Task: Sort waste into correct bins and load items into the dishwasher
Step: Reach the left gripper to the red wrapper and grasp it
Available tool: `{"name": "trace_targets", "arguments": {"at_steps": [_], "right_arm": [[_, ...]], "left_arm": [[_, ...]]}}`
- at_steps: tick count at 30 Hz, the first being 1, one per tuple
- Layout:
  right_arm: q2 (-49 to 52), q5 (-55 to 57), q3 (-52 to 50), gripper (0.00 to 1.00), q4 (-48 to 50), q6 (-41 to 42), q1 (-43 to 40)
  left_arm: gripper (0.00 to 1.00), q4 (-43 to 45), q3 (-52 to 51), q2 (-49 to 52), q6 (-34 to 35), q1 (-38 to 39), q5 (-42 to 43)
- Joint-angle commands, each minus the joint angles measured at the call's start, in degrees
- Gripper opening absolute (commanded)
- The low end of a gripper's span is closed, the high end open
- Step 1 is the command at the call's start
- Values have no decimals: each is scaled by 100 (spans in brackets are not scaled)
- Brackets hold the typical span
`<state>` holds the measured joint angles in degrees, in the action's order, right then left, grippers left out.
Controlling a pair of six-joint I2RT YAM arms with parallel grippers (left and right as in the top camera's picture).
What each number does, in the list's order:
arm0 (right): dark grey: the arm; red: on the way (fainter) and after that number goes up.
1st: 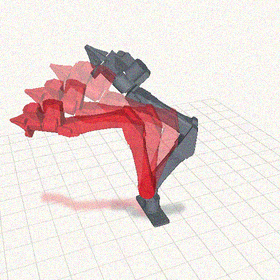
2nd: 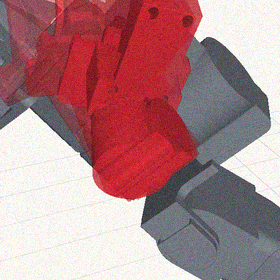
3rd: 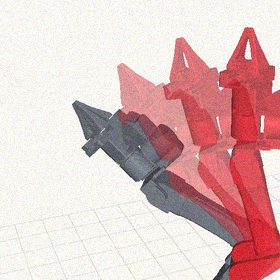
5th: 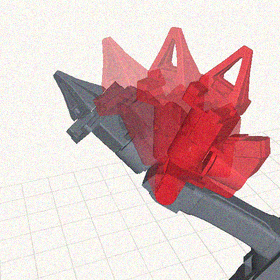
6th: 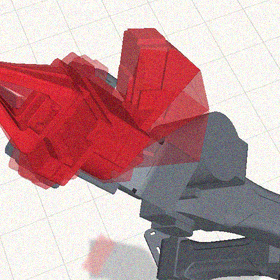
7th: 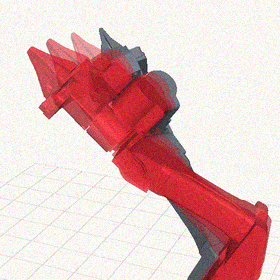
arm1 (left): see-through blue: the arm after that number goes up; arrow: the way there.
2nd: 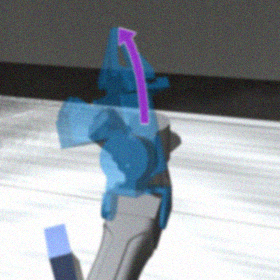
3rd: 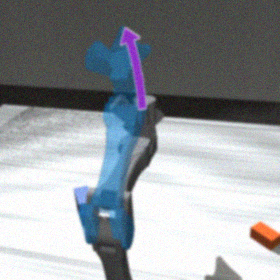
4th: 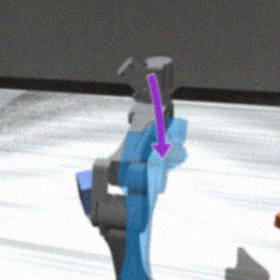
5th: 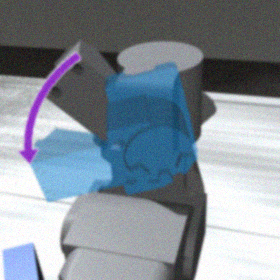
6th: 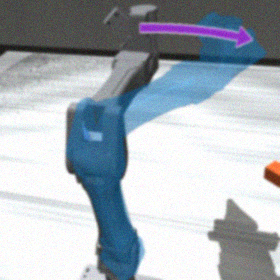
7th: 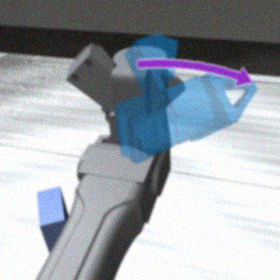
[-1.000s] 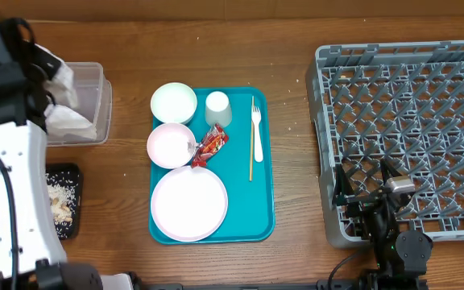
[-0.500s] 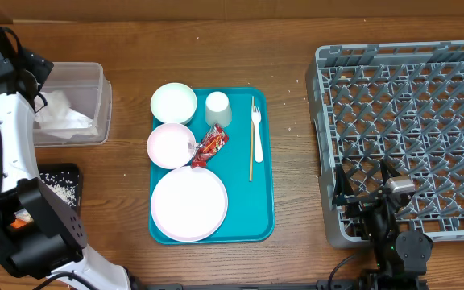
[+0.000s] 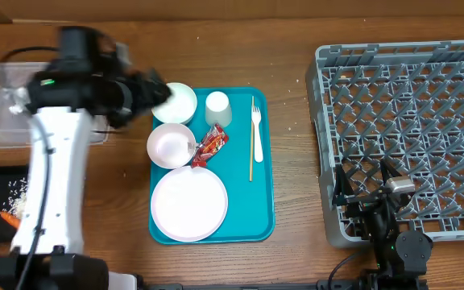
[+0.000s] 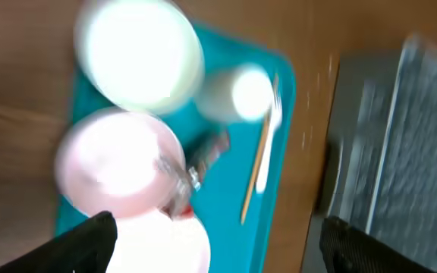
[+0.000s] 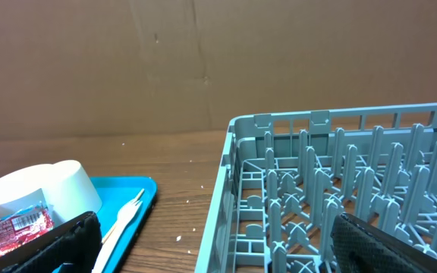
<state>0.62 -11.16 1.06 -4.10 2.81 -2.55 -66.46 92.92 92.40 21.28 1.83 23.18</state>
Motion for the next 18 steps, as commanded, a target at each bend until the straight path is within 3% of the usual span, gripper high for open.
{"name": "trace_targets", "arguments": {"at_steps": [1, 5, 9, 13, 18], "right_arm": [[-44, 17, -59, 100, 33, 13, -4], [-44, 15, -59, 100, 33, 15, -4], [-44, 17, -59, 100, 33, 13, -4], [-44, 15, -59, 100, 33, 15, -4], [-44, 17, -59, 100, 33, 13, -4]], "left_arm": [[89, -245, -142, 389, -588, 1078, -704], [89, -337, -236, 955, -553, 2050, -1620], [88, -459, -236, 1314, -361, 2485, -2385], [88, -828, -236, 1478, -107, 2634, -3357], [87, -802, -402, 1497, -66, 2623, -3410]]}}
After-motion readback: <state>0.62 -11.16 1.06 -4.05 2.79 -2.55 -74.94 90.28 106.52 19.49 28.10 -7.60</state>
